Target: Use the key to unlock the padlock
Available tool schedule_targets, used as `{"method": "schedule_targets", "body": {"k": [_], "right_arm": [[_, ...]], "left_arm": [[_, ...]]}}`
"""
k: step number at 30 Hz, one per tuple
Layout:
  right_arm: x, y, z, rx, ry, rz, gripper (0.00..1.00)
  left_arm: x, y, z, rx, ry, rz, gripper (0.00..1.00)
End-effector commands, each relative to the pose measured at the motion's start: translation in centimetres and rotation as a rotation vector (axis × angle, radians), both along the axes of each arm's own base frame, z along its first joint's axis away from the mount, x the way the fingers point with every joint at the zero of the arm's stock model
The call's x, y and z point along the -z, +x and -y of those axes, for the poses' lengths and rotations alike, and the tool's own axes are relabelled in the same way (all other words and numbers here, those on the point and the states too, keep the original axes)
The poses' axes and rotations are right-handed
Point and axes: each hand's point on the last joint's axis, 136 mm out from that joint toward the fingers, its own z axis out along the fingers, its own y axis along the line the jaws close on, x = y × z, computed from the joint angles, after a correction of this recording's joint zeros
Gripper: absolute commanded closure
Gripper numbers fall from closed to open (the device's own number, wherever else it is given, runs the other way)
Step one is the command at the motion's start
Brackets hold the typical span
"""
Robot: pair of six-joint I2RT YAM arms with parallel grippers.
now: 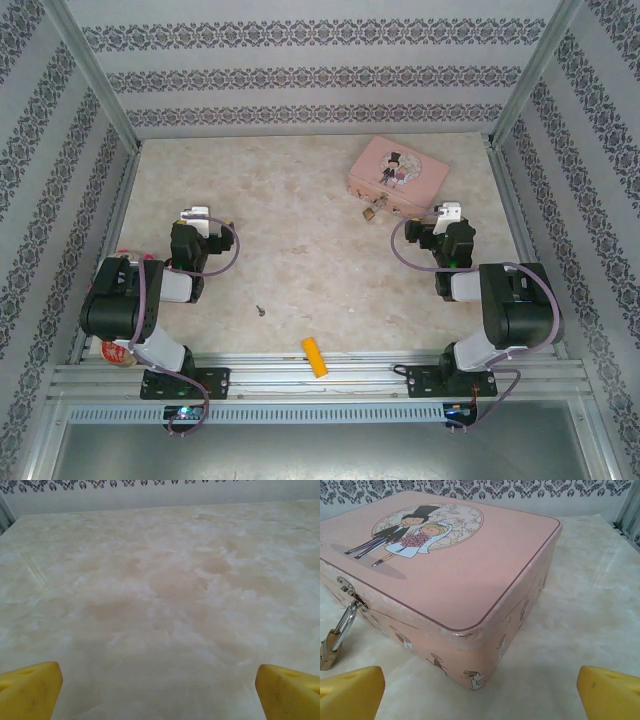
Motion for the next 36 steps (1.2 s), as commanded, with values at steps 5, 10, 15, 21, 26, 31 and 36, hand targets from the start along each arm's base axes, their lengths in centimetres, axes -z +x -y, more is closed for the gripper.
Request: {"method": "schedule_targets", "body": {"k": [5,10,15,21,26,31,36], "right_arm": [[-1.2,0.4,-0.7,-0.028,-0.007,0.038,0.02],[-1.2,0.4,-0.7,-0.029,-0.008,0.038,0.02],[-1.2,0.4,-0.7,-0.029,-0.007,0.038,0.02],[-1.2,0.4,-0.7,-0.029,-0.007,0.038,0.02],[-1.2,0.4,-0.7,-0.029,-0.008,0.038,0.02],[-1.2,0.4,-0.7,-0.029,-0.007,0.038,0.02],[-1.3,0.5,-0.6,-0.024,-0.010,0.041,0.02]], "left_arm": [[-0.6,-0.3,0.5,0.035,-0.009,0.035,0.01],[-0.9,-0.9,0.9,0.057,-0.009,0.070,0.01],[-0.8,-0.7,0.9,0.056,-0.008,0.059,0.01],[-0.6,-0.4,1.8,0.113,-0.007,0.033,0.01],[-0.6,-0.4,1.8,0.114,-0.005,0.037,0.01],[-0.6,-0.4,1.8,0.113,-0.006,0.036,0.01],[-0.4,0.1,1.1,0.072,-0.015,0.001,0.01]]}}
